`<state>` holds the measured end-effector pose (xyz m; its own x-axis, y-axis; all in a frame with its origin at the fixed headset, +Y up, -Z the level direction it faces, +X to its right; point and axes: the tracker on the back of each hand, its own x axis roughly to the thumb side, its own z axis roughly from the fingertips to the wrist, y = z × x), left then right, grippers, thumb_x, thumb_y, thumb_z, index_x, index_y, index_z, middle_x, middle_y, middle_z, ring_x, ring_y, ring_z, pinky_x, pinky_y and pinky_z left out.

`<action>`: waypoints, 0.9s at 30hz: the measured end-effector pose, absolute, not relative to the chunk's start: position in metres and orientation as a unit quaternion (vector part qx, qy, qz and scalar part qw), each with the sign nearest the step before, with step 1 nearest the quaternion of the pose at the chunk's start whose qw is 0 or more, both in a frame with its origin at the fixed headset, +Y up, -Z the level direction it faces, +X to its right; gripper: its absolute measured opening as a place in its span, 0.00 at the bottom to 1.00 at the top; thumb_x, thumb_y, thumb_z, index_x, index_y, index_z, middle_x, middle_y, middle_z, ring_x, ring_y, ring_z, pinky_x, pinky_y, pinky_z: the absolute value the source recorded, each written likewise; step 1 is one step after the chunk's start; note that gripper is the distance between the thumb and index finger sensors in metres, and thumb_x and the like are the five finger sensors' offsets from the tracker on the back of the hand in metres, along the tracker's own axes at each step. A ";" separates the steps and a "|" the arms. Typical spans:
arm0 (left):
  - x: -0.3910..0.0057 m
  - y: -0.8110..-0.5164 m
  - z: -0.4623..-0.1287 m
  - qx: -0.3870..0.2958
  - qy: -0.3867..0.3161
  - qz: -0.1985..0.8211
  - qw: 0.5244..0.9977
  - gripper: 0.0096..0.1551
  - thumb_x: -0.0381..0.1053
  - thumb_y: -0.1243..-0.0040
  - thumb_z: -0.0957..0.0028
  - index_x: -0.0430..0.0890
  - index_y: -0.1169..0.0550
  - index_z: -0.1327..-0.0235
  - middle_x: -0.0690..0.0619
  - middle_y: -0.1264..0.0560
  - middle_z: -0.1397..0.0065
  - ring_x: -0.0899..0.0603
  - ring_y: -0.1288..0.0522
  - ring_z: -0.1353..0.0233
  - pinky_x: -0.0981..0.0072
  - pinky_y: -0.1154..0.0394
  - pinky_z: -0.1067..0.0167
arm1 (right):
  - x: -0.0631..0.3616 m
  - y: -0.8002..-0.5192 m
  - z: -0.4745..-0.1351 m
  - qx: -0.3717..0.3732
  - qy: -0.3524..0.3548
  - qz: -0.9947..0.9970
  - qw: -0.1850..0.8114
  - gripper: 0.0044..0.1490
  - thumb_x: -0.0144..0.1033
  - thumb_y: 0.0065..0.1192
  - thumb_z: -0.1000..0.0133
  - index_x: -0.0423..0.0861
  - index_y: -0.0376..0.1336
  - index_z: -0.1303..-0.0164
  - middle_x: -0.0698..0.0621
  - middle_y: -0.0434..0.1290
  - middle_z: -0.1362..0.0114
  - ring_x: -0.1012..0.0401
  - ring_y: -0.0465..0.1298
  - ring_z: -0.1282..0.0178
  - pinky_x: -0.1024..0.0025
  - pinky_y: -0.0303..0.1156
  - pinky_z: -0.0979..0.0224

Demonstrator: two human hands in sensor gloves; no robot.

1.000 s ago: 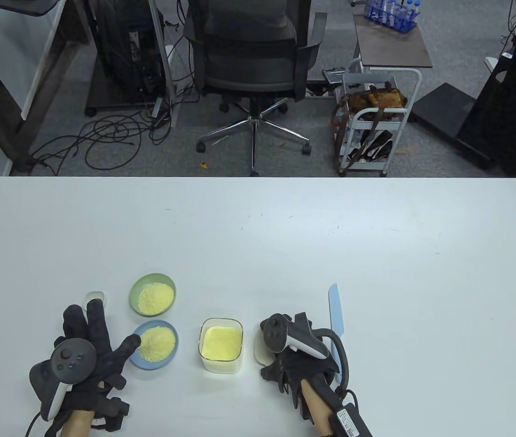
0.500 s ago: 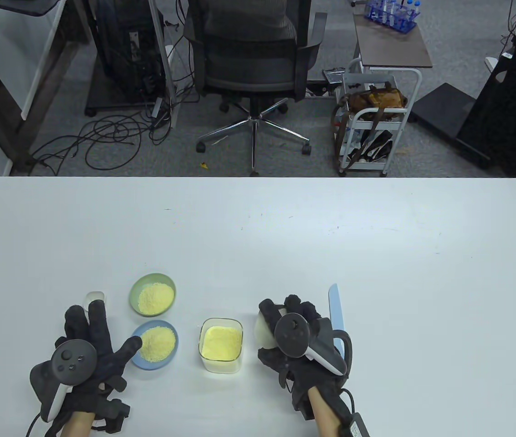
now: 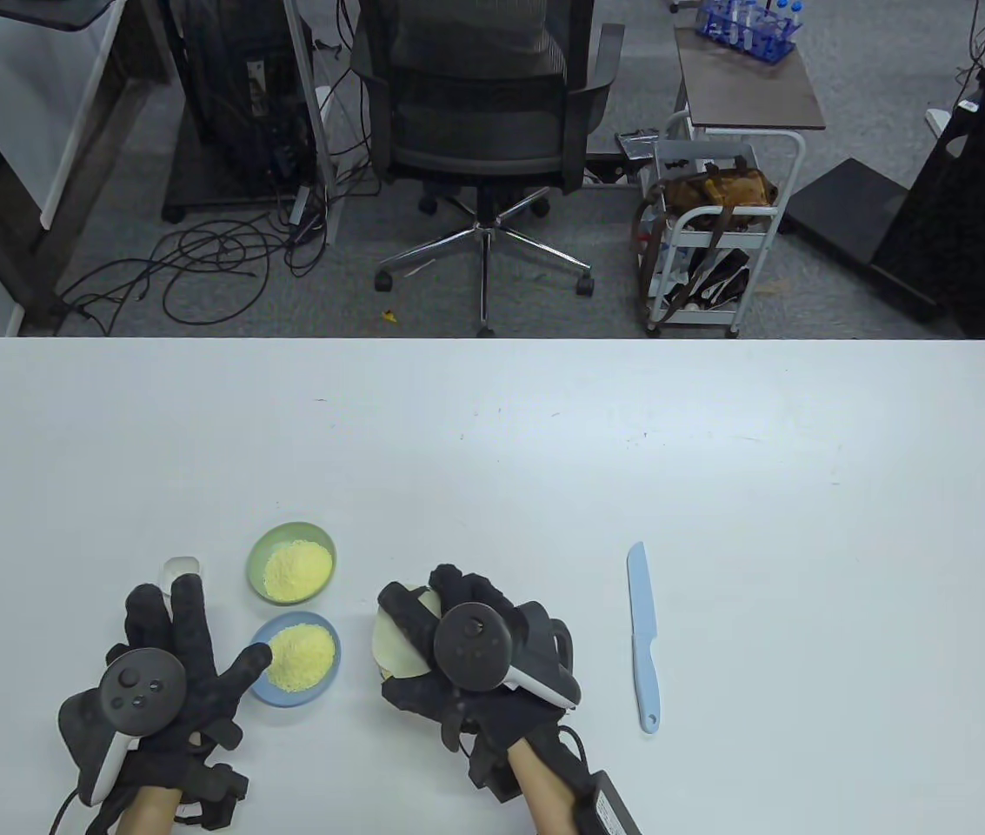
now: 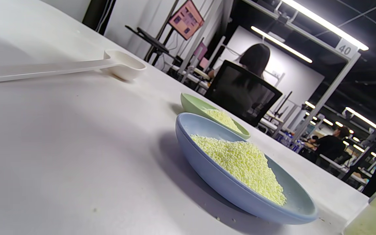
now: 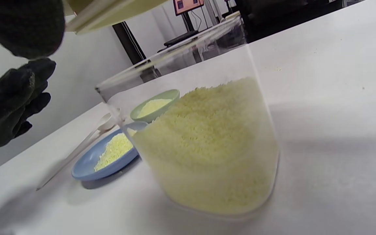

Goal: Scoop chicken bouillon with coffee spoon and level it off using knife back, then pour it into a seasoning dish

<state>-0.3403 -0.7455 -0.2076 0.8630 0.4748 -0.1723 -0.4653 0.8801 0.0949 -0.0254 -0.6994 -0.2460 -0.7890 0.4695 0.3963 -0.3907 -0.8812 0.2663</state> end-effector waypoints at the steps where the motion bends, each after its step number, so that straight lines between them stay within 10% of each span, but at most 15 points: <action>1: -0.340 -0.746 -0.208 0.023 0.096 0.243 0.965 0.65 0.85 0.54 0.67 0.63 0.64 0.23 0.44 0.72 0.19 0.38 0.66 0.14 0.29 0.66 0.28 | -0.028 -0.703 -0.246 0.230 0.088 0.945 0.216 0.54 0.61 0.71 0.53 0.64 0.43 0.23 0.38 0.34 0.17 0.40 0.41 0.20 0.38 0.37 0.18; 20: -0.334 -0.741 -0.208 0.014 0.085 0.250 0.964 0.63 0.85 0.54 0.66 0.64 0.64 0.23 0.46 0.73 0.19 0.40 0.68 0.14 0.30 0.67 0.28 | -0.018 -0.724 -0.250 0.245 0.155 0.937 0.197 0.58 0.66 0.66 0.53 0.66 0.34 0.24 0.46 0.23 0.17 0.38 0.35 0.17 0.34 0.32 0.19; 27: -0.293 -0.721 -0.198 0.048 0.034 0.296 0.953 0.46 0.74 0.60 0.52 0.67 0.60 0.23 0.52 0.70 0.18 0.44 0.66 0.13 0.35 0.68 0.27 | 0.003 -0.720 -0.247 0.237 0.083 0.921 0.297 0.54 0.69 0.55 0.50 0.62 0.36 0.23 0.50 0.24 0.15 0.36 0.32 0.17 0.33 0.26 0.21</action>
